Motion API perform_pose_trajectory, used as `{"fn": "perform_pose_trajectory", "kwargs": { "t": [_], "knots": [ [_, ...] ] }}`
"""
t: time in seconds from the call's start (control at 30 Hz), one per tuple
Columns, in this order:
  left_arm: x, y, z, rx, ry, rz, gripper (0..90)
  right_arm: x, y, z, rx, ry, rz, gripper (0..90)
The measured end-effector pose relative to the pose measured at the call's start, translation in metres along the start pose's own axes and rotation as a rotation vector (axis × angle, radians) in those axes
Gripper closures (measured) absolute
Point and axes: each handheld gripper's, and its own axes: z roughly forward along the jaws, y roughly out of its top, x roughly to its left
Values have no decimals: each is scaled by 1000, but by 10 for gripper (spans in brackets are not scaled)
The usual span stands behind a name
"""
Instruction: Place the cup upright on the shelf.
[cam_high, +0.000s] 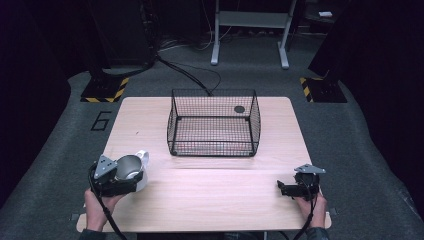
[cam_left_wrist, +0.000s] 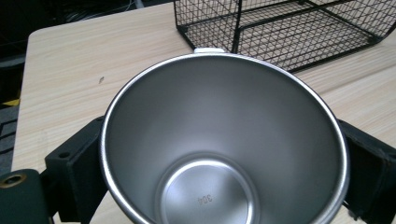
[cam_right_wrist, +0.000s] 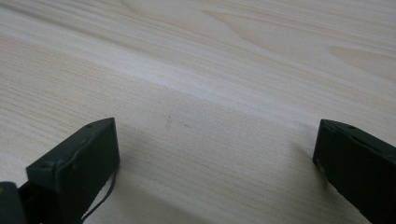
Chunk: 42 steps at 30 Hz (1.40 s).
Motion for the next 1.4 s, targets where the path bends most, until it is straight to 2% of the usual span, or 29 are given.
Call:
{"fn": "perform_pose_trajectory", "kwargs": {
  "t": [0.6,1.03,1.4],
  "knots": [
    [-19,11,9,22,-80,61,67,0,0,0,1,0,3,0],
    [-36,26,19,32,-152,130,67,0,0,0,-1,-1,1,2],
    [-53,40,28,32,-210,171,67,0,0,0,-1,-1,2,3]
  ]
}}
